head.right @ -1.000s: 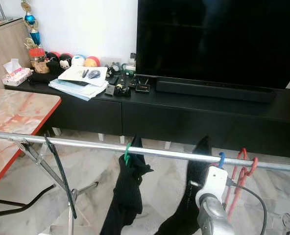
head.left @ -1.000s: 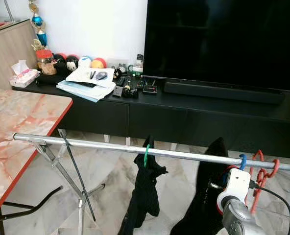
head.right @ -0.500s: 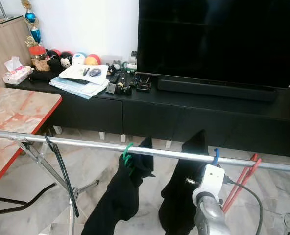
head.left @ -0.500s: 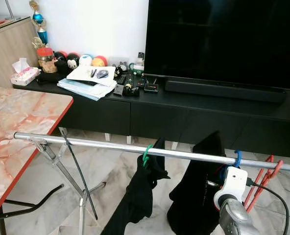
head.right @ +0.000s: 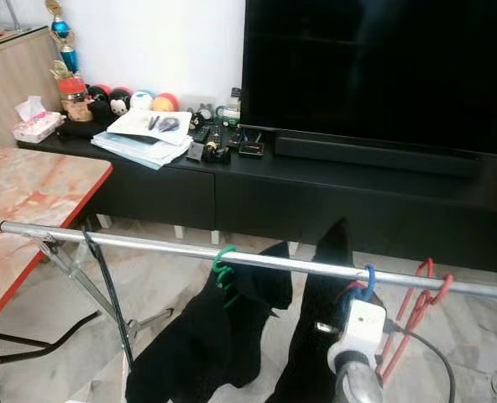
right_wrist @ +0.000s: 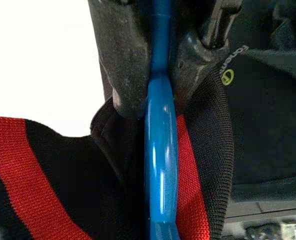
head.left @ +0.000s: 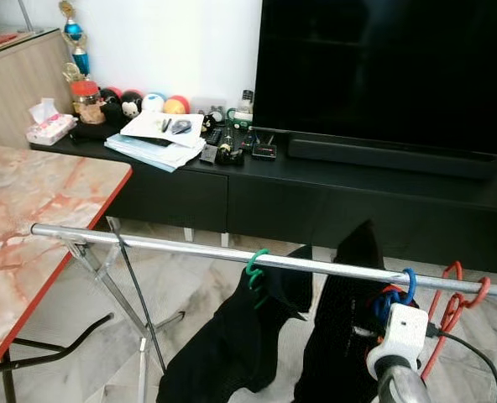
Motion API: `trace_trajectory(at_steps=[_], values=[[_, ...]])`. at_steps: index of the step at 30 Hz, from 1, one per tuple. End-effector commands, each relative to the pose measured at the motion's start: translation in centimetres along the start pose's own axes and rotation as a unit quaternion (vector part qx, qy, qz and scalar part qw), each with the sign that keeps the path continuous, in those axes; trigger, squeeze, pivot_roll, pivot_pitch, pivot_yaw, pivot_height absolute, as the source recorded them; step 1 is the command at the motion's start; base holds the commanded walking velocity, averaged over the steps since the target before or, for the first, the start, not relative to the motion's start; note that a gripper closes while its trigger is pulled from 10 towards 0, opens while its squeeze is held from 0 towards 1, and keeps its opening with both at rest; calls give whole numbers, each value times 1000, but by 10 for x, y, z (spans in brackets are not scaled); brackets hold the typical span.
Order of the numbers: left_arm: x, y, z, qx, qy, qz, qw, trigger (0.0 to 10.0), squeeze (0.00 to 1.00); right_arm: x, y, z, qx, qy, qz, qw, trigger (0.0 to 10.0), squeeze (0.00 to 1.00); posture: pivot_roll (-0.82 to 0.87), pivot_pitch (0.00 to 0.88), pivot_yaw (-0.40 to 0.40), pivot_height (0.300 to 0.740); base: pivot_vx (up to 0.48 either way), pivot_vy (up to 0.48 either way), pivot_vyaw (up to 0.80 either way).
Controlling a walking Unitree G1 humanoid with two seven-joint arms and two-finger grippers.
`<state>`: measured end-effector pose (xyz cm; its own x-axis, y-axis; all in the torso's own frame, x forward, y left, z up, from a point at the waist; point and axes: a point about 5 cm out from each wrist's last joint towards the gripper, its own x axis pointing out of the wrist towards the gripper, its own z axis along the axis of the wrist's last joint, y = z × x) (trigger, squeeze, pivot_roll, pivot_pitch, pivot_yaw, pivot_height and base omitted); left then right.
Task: Hang hanger
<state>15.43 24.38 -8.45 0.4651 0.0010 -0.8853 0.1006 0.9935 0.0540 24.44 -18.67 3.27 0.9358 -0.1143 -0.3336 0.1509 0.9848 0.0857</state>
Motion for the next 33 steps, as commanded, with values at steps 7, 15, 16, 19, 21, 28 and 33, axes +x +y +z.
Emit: trace_trajectory(at_steps=[7,15,16,19,21,28,33], values=[[0,0,-5,-2,11,-1,1000,10000,0,-6,-6,-15,-40,21,7,999,3373,0,156,10,-47,740,0,0,0],[-1,1,-4,-6,5,8,1000,10000,0,-6,-7,-23,-38,38,2,999,10000,0,158,10,-43,740,0,0,0],[-1,2,-4,-3,6,9,1000,10000,0,-5,-8,-25,-37,40,1,999,10000,0,157,9,-42,740,0,0,0],[-1,2,-4,-3,5,9,1000,10000,0,-5,-7,-26,-33,40,2,999,10000,0,161,8,-40,740,0,0,0],[-1,2,-4,-3,5,9,1000,10000,0,-4,-6,-26,-32,38,3,999,10000,0,161,5,-38,740,0,0,0],[-1,2,-4,-3,3,9,1000,10000,0,-1,-5,-24,-28,33,0,999,10000,0,160,0,-34,740,0,0,0],[-1,2,-4,-3,4,8,1000,10000,0,0,-4,-23,-24,28,-6,999,10000,0,162,0,-31,740,0,0,0]])
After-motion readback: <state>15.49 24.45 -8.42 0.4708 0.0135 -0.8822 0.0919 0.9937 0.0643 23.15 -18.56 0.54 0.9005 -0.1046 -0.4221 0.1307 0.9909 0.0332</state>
